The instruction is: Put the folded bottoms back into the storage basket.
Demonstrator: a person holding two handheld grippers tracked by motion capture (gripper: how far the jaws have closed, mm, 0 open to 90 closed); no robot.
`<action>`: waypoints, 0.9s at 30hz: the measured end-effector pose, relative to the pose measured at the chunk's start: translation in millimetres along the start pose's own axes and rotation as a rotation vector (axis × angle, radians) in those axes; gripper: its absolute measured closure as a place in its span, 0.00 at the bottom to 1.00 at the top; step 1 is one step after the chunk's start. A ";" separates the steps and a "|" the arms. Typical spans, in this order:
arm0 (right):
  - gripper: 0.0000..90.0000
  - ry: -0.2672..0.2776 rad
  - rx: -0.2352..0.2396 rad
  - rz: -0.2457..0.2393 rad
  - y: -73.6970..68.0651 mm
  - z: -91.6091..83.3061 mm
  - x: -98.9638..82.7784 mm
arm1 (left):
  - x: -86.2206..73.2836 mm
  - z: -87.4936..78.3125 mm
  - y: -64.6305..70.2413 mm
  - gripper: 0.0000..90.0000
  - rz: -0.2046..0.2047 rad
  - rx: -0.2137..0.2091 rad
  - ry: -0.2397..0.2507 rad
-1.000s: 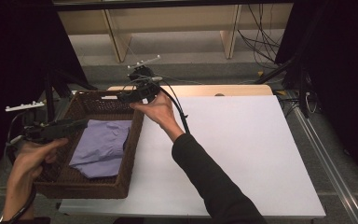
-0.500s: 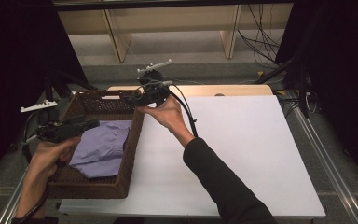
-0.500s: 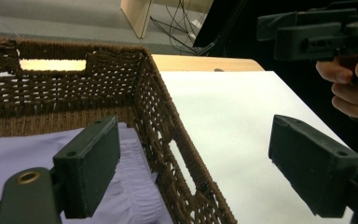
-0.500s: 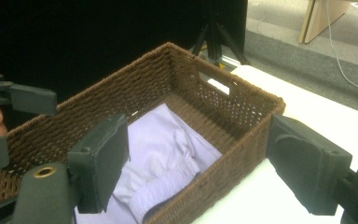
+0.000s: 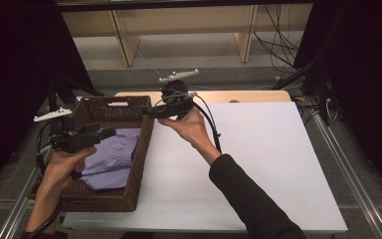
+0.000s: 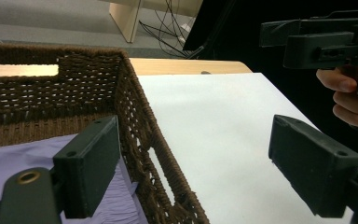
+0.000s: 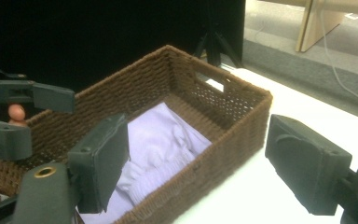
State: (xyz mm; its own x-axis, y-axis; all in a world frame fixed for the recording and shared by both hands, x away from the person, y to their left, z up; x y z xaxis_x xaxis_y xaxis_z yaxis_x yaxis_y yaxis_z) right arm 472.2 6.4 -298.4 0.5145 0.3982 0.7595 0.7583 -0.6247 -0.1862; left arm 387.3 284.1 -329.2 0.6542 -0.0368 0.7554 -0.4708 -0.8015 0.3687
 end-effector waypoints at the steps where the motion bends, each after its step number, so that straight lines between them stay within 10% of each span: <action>1: 0.25 0.002 -0.004 -0.003 0.6 -1.4 -1.7 | -0.1 0.9 1.5 0.18 0.001 -0.001 0.001; 27: 0.25 0.067 -0.032 0.027 31.7 -47.7 -59.5 | -5.6 25.7 35.7 0.18 0.076 -0.053 0.009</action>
State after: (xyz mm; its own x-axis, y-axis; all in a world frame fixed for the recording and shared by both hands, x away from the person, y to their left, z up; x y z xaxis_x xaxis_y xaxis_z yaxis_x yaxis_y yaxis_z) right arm 446.5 -69.1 -319.8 0.5061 0.3357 0.7945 0.7305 -0.6565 -0.1880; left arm 382.0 240.4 -334.2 0.6103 -0.0906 0.7869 -0.5493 -0.7642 0.3381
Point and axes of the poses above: each handheld gripper's, and its own axes: z roughly forward along the jaws, x roughly out of its top, y roughly to its right, the point moved 1 cm from there along z, roughly forward along the jaws, and after that the axes turned 10 degrees about -y, right-handed, at the moved point
